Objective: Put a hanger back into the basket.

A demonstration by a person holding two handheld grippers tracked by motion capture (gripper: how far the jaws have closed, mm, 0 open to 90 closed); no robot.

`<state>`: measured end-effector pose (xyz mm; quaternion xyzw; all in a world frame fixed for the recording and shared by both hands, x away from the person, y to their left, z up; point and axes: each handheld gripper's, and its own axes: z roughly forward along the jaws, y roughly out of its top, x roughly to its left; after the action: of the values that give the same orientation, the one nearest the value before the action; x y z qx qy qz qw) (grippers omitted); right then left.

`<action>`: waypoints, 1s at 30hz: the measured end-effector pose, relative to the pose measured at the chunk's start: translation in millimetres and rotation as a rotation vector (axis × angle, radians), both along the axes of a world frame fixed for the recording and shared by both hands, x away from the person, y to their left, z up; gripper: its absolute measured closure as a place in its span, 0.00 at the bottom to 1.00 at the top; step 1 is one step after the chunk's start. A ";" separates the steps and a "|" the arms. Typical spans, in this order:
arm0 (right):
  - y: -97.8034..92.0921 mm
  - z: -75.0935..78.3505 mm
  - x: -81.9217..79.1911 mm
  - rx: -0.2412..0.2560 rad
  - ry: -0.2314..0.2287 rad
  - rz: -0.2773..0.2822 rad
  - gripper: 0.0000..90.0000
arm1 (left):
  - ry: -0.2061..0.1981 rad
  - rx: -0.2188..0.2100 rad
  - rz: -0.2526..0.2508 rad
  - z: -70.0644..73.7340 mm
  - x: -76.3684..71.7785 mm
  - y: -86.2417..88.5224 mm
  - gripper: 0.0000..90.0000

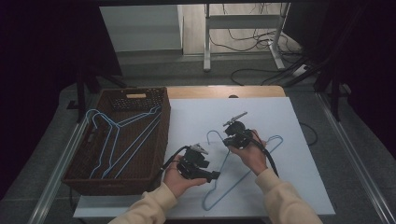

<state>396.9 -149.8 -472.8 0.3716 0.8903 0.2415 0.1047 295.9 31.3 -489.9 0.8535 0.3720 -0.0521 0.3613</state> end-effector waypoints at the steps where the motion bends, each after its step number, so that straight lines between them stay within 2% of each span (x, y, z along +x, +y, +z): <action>1: -0.1 0.1 -0.1 0.001 -0.001 -0.002 0.95 | 0.011 -0.004 0.002 -3.2 1.3 -1.9 0.44; 5: -0.9 0.9 -0.3 0.003 -0.004 -0.005 0.95 | 0.031 -0.008 0.001 -11.7 6.6 -6.4 0.49; 14: -2.5 2.2 -0.6 0.012 -0.006 -0.011 0.95 | 0.063 -0.048 0.008 -21.5 13.5 -12.8 0.57; 18: -2.8 2.6 -0.7 0.014 -0.006 -0.013 0.95 | 0.086 -0.070 0.013 -25.7 16.5 -15.4 0.66; 25: -4.3 3.7 -0.8 0.022 -0.008 -0.012 0.95 | 0.118 -0.063 0.007 -33.4 21.0 -17.3 0.88; 30: -7.9 5.3 -0.9 0.045 -0.001 -0.021 0.95 | 0.139 -0.074 0.009 -32.0 22.8 -14.9 0.91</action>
<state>395.9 -157.7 -467.5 0.3830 0.8806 0.2607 0.0993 318.7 16.5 -522.0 0.8323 0.3977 -0.1230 0.3660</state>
